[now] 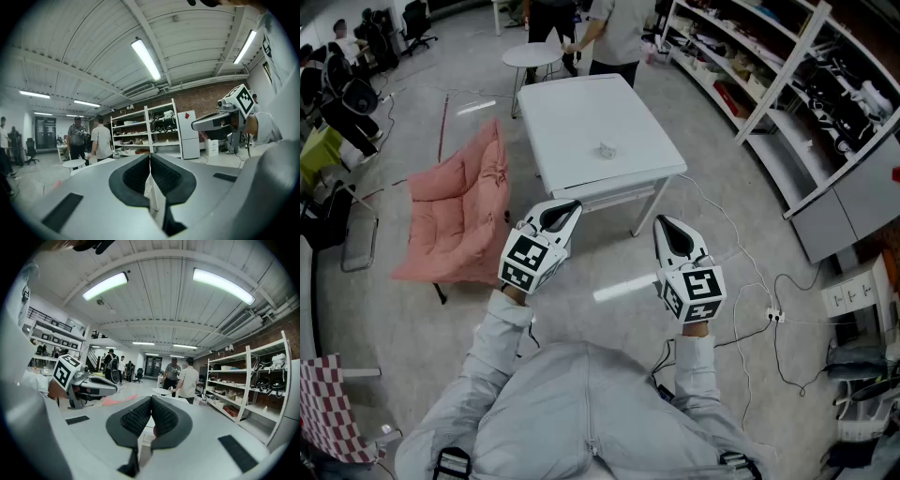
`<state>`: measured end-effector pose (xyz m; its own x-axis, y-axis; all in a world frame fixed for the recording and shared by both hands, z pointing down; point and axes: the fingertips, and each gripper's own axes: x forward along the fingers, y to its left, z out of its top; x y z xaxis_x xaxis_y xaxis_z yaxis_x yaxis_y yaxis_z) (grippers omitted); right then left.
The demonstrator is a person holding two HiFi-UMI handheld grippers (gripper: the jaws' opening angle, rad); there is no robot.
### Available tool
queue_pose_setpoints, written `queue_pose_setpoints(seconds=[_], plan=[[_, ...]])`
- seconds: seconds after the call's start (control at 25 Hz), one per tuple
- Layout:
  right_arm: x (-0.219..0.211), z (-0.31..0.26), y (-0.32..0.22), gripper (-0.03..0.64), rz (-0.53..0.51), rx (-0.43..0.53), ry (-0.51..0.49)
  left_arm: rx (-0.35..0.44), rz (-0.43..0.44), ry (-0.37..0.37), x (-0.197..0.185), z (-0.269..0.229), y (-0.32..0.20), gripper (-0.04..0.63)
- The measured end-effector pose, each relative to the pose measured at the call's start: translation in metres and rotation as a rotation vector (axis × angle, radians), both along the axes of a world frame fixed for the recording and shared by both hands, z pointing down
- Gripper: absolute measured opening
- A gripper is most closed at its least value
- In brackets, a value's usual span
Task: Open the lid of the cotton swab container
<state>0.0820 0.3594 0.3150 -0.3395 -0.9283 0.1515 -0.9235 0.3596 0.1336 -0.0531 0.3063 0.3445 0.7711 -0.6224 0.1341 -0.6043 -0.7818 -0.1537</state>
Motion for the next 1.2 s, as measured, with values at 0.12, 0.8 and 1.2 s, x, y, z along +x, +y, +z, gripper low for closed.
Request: queue_pose_setpoints(seconds=[0.12, 0.8, 1.2], plan=[[0.010, 0.000, 0.003, 0.034, -0.002, -0.007, 0.003, -0.003, -0.009, -0.002, 0.008, -0.001, 0.005, 0.023], [0.096, 0.014, 0.019, 0.035, -0.050, -0.023, -0.052, -0.018, -0.105, -0.022, 0.076, 0.009, 0.027, 0.023], [0.124, 0.023, 0.019, 0.035, -0.070, -0.030, -0.084, -0.035, -0.105, -0.041, 0.109, 0.019, 0.029, 0.023]])
